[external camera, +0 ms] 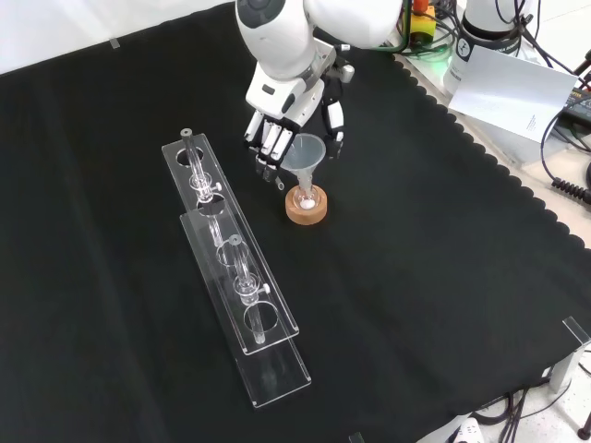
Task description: Remove the funnel from the round-bottom flask.
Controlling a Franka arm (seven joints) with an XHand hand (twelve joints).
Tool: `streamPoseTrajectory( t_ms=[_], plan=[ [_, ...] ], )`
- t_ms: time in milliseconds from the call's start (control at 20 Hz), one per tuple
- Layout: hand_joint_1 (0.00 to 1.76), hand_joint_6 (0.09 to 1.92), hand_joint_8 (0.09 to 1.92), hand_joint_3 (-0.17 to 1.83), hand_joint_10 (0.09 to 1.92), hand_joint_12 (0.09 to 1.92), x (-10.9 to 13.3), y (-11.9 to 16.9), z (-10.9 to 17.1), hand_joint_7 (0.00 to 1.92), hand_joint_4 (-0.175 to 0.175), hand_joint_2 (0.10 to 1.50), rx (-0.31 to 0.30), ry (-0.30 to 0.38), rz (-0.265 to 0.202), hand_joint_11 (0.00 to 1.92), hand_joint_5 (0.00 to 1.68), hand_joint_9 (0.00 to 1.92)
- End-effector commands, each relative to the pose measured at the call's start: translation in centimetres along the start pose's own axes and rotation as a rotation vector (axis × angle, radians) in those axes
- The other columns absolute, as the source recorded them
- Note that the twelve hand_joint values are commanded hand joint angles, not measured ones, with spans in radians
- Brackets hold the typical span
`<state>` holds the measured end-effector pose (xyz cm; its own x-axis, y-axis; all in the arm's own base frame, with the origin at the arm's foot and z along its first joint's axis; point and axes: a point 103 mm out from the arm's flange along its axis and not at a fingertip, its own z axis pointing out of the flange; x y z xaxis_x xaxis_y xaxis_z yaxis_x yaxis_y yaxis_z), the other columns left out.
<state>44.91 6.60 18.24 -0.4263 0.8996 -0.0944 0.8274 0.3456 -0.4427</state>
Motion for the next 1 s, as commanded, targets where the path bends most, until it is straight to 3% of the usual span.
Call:
streamPoseTrajectory(
  t_ms=[50, 250, 400, 550, 750, 1000],
  plan=[
    [0.79, 0.09, 0.76, 0.48, 0.67, 1.39, 0.2, 0.2, 0.1, 0.37, -0.071, 0.66, 0.021, -0.015, -0.001, 0.18, 0.19, 0.70],
    [0.79, 0.09, 0.77, 0.49, 0.67, 1.39, 0.3, 0.2, 0.0, 0.36, -0.065, 0.65, 0.018, -0.028, 0.003, 0.18, 0.24, 0.69],
    [0.80, 0.12, 0.78, 0.50, 0.68, 1.39, 0.4, 0.2, -0.2, 0.44, -0.048, 0.66, 0.011, -0.047, 0.012, 0.18, 0.45, 0.72],
    [0.81, 0.27, 0.74, 0.51, 0.64, 1.37, 0.4, 0.1, -0.5, 0.53, -0.035, 0.67, -0.015, -0.062, 0.024, 0.20, 0.58, 0.77],
    [0.82, 0.56, 0.74, 0.52, 0.62, 1.37, 0.2, -0.1, -1.0, 0.55, -0.030, 0.69, -0.039, -0.080, 0.031, 0.22, 0.56, 0.80],
    [0.81, 0.66, 0.75, 0.53, 0.62, 1.36, 0.3, -0.6, -3.0, 0.56, -0.029, 0.70, -0.056, -0.100, 0.028, 0.23, 0.55, 0.81]
  ],
)
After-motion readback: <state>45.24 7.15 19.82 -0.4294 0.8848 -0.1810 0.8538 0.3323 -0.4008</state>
